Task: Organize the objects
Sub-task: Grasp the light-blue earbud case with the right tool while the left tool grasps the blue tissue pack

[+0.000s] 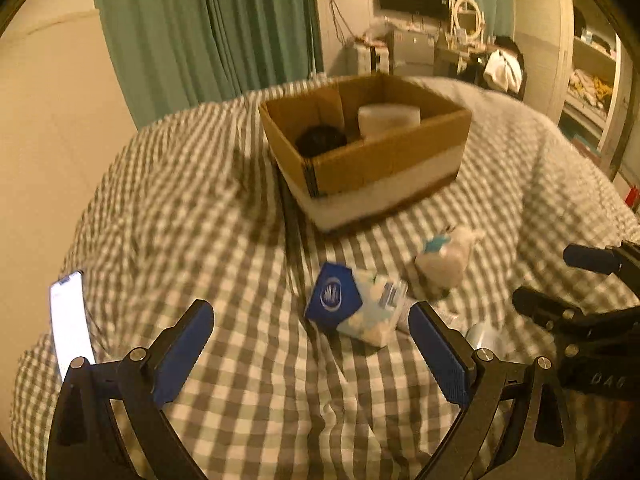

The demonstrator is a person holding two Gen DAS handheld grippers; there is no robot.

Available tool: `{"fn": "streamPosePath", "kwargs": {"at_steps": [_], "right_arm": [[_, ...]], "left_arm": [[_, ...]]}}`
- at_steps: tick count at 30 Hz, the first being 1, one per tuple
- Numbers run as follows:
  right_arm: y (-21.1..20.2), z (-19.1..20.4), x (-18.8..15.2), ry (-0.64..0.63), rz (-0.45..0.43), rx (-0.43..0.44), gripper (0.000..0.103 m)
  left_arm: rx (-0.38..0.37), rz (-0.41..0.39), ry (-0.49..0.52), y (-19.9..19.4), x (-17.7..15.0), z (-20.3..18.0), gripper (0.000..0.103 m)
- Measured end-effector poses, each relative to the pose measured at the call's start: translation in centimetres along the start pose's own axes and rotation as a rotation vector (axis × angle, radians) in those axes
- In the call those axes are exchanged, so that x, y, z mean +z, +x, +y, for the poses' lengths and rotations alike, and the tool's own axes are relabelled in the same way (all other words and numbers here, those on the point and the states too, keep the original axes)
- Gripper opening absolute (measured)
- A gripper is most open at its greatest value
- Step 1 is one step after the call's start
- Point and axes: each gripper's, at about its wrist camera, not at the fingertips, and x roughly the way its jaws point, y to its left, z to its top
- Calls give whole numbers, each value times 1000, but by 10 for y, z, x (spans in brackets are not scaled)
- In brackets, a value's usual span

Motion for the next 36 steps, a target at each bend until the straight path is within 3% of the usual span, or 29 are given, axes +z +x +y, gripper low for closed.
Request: {"fn": "streamPosePath", "kwargs": {"at_steps": [5,16,19,21,22,31,36], "right_arm": [[32,4,-11,-32,101,7,83],[57,18,-27,-122,238,37,79],[64,26,-30,-153,280,47,72],[67,29,-33,-167,297,55,58],[68,31,-34,-177,303,67,56],[38,13,-15,-109,172,84,55],[32,1,-2,-96,127,46,55]], "left_arm": [[-6,52,-1,22,-4,-2,101],[-20,110,7,47,-15,-6,101],[-18,116,8,48,-16,-7,101],[-17,118,11,48,-15,-9,101],[-16,119,11,49,-14,-9,101],[-42,155,-1,66,0,-10,101],[-41,177,-15,89,12,-14,101]]}}
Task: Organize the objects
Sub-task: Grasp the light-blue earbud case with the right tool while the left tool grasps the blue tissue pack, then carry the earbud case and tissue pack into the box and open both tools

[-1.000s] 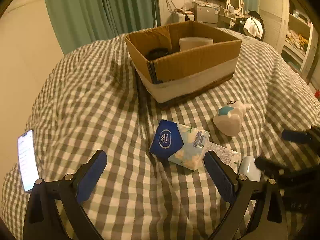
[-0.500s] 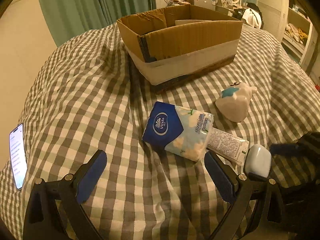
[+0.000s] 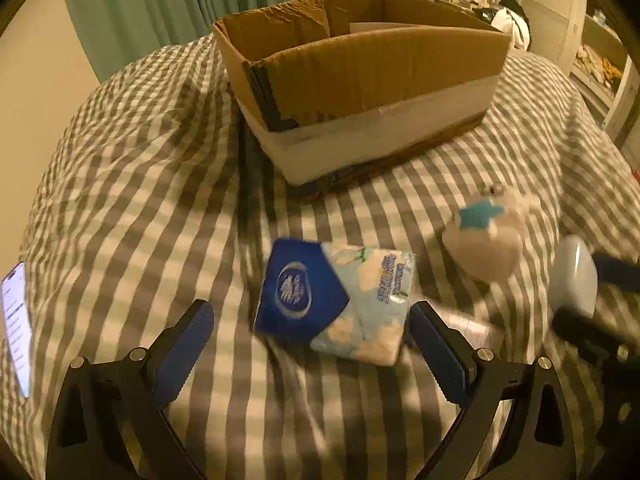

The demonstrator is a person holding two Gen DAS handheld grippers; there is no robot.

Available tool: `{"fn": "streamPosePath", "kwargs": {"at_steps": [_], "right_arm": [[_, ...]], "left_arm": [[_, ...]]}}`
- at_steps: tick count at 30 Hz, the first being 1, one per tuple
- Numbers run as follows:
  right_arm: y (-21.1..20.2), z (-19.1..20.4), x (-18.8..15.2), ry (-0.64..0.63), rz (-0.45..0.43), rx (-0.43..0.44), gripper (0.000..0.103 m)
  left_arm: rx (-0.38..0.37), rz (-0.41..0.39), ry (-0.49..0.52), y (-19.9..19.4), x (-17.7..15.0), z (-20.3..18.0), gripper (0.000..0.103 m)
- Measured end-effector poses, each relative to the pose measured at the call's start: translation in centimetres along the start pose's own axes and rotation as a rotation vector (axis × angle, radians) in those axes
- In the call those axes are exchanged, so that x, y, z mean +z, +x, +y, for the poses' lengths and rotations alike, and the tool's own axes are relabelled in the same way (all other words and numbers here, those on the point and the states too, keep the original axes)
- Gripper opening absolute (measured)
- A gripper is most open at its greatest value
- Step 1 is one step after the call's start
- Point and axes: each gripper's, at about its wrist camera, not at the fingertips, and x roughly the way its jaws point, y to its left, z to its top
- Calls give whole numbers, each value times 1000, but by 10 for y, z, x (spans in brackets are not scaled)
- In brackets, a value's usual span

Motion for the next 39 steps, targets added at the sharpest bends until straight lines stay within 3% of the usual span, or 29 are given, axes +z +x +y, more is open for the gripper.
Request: {"fn": "streamPosePath", "kwargs": {"at_steps": [6,7,9,13,18,26,33,39], "right_arm": [[14,-2,3,7,24,28,55],[14,-2,2,9,24,35,55],[13,-3,1,18,22,45,55],[16,-4,0,31,29,52,55],[5,1,-3,35,-8,26,55],[-28,7,-4,64,-75,24,55],[-77,15,0,54,-169,6,55],[-118,15,22,40,-258,-4,55]], "left_arm": [[-32,46,-30,26,14,5,100],[-36,44,-27,27,13,4,96],[-64,33,-12,24,10,1,76],[-53,17,-14,13,4,1,68],[-55,6,-22,-10,-6,3,67],[-83,-89,-19,-66,-9,4,67],[-72,-191,1,-116,4,0,67],[-60,-262,25,-150,29,3,67]]}}
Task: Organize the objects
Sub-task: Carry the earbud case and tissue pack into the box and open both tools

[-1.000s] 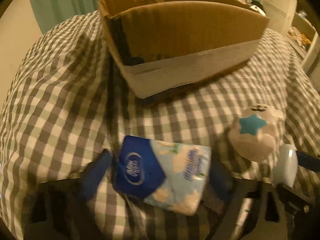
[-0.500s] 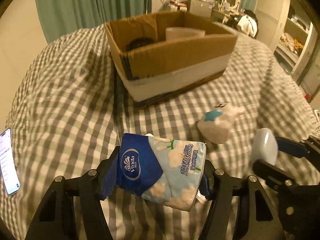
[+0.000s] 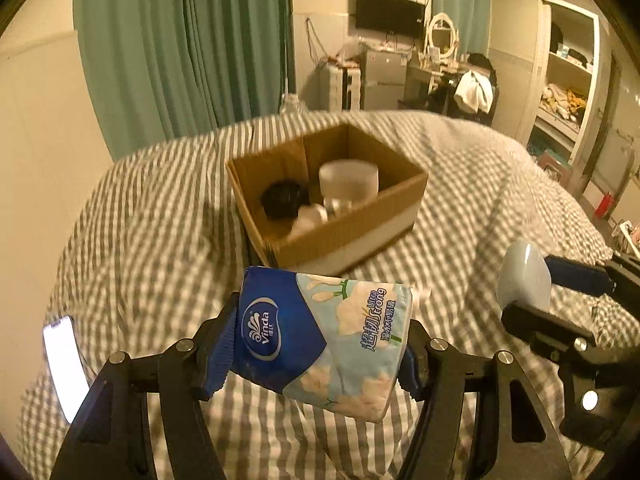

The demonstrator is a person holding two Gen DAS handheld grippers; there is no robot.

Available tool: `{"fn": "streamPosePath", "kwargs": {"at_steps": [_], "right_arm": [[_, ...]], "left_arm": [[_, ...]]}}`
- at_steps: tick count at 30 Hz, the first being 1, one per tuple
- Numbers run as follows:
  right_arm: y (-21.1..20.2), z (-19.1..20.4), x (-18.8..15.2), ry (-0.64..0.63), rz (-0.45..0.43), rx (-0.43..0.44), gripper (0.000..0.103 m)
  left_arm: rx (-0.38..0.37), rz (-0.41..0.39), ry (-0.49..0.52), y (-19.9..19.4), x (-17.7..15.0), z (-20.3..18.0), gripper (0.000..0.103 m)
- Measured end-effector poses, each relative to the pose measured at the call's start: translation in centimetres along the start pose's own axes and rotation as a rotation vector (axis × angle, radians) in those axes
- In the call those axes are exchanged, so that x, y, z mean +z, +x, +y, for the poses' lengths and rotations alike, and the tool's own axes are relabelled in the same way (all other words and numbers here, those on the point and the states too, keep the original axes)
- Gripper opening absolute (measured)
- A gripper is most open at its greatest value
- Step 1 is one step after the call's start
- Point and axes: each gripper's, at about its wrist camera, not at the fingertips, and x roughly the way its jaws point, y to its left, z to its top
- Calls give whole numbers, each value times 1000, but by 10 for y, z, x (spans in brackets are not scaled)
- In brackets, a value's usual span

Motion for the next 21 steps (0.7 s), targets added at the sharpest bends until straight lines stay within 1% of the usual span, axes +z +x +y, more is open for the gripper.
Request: {"fn": "streamPosePath", "kwargs": {"at_steps": [5,10,15,21], "right_arm": [[-10,-7,35,0,-62,4,55],[-2,-21,76,19,-103,22,55],[28,-36,112,48,-106,45,55],[89,-52,153,70,-68,48,55]], "left_arm": [[11,-49,14,-5,35,5,67],[18,-74,22,12,68,9,67],[24,-63,37,49,92,11,67],[27,-13,42,108,108,16,67]]}}
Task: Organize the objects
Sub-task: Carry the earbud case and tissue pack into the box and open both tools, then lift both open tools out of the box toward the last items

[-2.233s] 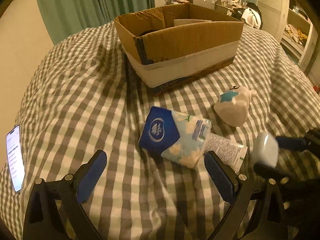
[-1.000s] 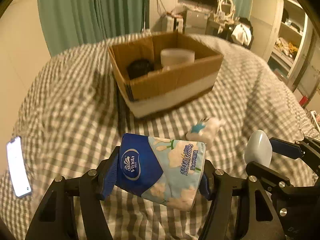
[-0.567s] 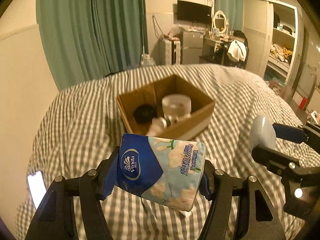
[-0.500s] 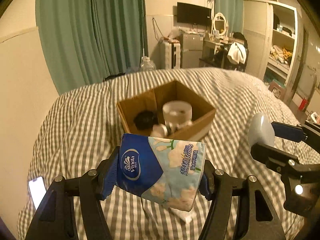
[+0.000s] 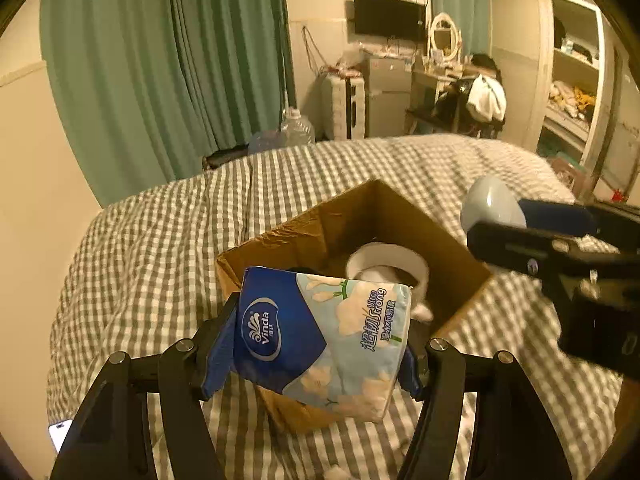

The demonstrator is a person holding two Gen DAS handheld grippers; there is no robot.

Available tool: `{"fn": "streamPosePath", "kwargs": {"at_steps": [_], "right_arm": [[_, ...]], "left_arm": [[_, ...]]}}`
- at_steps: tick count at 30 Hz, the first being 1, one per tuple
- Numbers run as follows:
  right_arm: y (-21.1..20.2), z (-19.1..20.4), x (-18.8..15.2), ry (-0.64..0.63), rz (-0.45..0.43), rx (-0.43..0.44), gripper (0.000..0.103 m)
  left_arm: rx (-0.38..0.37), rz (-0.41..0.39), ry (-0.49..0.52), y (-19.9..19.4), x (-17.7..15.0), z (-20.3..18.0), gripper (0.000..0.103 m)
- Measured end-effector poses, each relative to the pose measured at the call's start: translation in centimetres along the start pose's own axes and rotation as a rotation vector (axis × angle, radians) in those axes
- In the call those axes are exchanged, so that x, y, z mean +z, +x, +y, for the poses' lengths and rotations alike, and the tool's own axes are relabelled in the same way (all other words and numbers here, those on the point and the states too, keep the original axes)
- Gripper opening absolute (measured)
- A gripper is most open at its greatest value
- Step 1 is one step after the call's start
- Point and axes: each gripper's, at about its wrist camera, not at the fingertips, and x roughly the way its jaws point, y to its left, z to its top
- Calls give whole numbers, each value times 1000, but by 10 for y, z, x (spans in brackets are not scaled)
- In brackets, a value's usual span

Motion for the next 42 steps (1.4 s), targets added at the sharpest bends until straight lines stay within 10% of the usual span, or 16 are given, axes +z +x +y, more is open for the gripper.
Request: {"fn": "streamPosePath", "kwargs": {"at_steps": [11,19,24,42], "right_arm": [[120,-31,24,57,97,-2,55],[131,-29,13,70,125,9,56],[93,-24,21,82,60,9,72],[-142,14,31,29,-239,-56,80]], "left_arm": [[-28,75,-50,79,-7,18,67],[-28,98,-35,75,-10,10,71],[10,69,-30,41,-4,12,91],[65,-177,-70,-170,16,17,101]]}}
